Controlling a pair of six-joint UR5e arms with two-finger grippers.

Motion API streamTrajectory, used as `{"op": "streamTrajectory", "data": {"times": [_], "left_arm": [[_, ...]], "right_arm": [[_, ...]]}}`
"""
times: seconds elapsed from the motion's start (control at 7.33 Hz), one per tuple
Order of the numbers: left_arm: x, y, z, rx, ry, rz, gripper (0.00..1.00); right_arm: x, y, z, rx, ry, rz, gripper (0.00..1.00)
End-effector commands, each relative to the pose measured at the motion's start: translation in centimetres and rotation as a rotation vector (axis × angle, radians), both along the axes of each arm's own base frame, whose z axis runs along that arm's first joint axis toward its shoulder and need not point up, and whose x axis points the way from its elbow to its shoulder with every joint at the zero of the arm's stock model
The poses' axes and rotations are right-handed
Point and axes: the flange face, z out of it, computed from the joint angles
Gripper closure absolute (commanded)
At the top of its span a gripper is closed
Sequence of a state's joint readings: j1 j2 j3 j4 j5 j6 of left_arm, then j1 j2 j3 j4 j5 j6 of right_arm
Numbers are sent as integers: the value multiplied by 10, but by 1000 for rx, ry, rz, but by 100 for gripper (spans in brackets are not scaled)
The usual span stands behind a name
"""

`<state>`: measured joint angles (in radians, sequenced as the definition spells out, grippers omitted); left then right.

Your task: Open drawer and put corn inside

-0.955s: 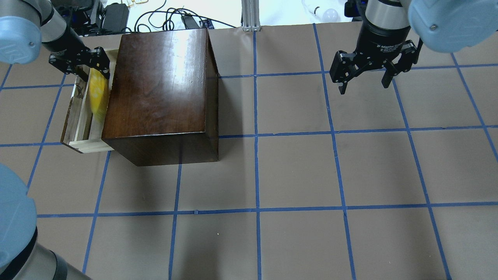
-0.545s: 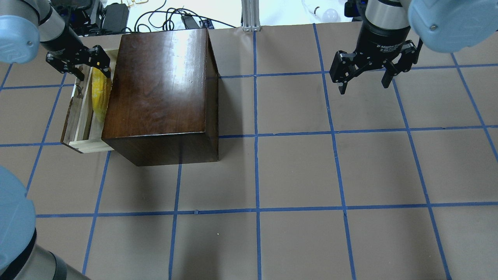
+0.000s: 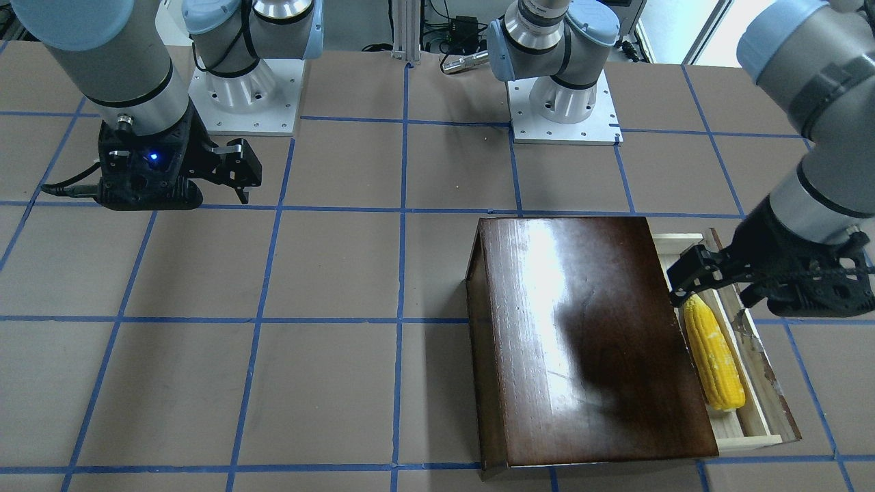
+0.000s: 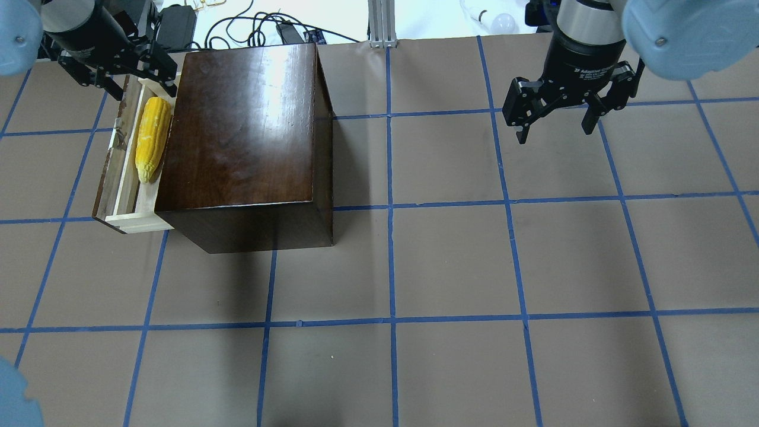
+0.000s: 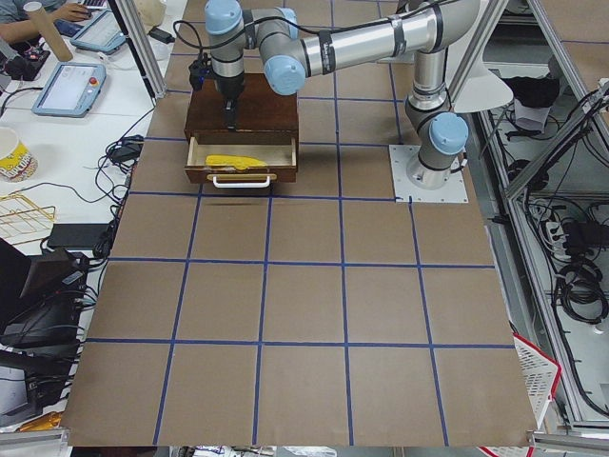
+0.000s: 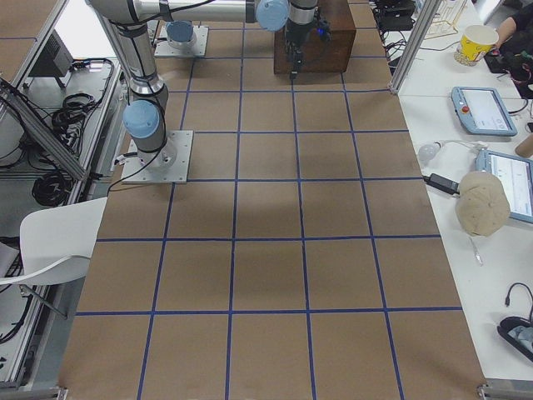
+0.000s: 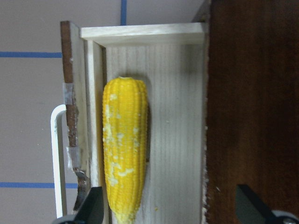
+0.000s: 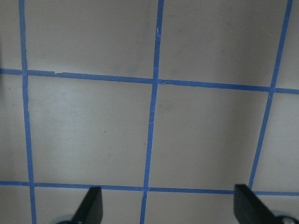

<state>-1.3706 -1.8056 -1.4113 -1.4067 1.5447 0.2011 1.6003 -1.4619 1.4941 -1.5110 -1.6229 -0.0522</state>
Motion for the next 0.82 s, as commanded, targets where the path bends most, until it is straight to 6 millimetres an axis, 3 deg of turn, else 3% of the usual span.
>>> {"op": "streamTrajectory", "data": {"times": [0.0, 0.27, 0.41, 0.68], "left_arm": [[-69, 39, 35, 4, 7, -1, 0], [-104, 82, 60, 41, 10, 15, 0], [-112, 106, 65, 34, -47, -4, 0], [-117, 120, 53, 46, -53, -13, 0]], "right_arm": [[0, 0, 0, 0, 0, 0, 0], [0, 0, 0, 0, 0, 0, 0], [1, 0, 0, 0, 0, 1, 0], [1, 0, -1, 2, 0, 1, 0]]}}
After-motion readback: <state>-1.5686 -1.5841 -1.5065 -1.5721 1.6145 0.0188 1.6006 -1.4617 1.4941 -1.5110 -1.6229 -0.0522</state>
